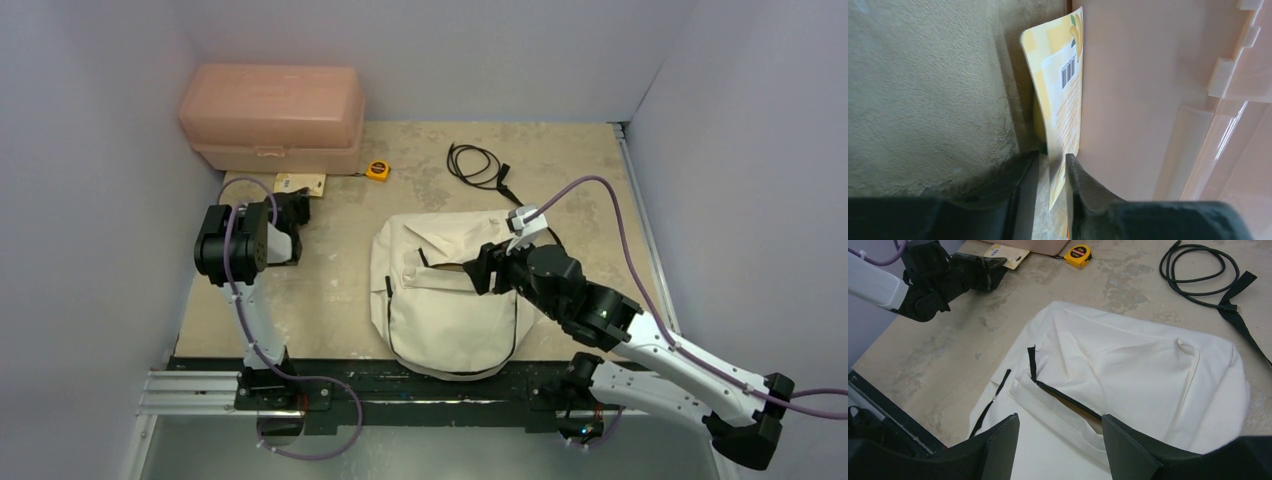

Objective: Pack the student bag
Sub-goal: Pick up the personal item from the center of the board.

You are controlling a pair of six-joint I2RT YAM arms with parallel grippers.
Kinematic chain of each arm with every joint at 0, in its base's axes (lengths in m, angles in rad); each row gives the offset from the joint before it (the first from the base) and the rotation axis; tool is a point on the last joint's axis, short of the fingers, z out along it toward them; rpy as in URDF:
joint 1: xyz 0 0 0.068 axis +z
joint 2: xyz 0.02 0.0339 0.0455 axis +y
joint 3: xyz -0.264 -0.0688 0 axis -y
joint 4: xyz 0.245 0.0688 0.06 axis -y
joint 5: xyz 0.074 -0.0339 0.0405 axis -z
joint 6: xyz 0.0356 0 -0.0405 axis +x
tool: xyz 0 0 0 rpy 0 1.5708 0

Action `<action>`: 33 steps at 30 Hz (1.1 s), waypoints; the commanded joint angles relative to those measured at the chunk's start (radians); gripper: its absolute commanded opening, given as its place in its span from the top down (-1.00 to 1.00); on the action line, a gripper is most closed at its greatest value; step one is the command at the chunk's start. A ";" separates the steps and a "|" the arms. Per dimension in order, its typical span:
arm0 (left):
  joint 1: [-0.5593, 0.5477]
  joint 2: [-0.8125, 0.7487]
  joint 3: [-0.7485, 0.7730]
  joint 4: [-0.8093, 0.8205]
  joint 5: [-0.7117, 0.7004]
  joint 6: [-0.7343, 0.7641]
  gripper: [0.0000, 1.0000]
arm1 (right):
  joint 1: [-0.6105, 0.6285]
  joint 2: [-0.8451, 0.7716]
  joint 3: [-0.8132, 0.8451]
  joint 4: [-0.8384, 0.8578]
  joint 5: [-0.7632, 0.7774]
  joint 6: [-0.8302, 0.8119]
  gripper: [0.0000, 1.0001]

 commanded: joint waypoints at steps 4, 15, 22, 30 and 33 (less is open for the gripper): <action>-0.001 -0.026 -0.012 0.088 0.001 -0.015 0.89 | 0.001 0.016 0.043 0.019 0.013 -0.008 -0.31; 0.016 -0.359 -0.211 0.027 0.146 -0.019 1.00 | 0.000 0.086 0.047 -0.028 0.025 -0.073 -0.30; 0.020 -0.757 -0.279 -0.553 0.427 0.173 1.00 | 0.001 0.265 0.205 -0.187 0.085 -0.236 -0.56; -0.003 -1.213 -0.250 -1.168 0.614 0.398 1.00 | 0.064 0.382 0.237 -0.189 0.056 -0.451 -0.59; -0.040 -1.296 -0.244 -1.301 0.708 0.436 1.00 | 0.146 0.411 0.225 -0.169 0.103 -0.498 -0.60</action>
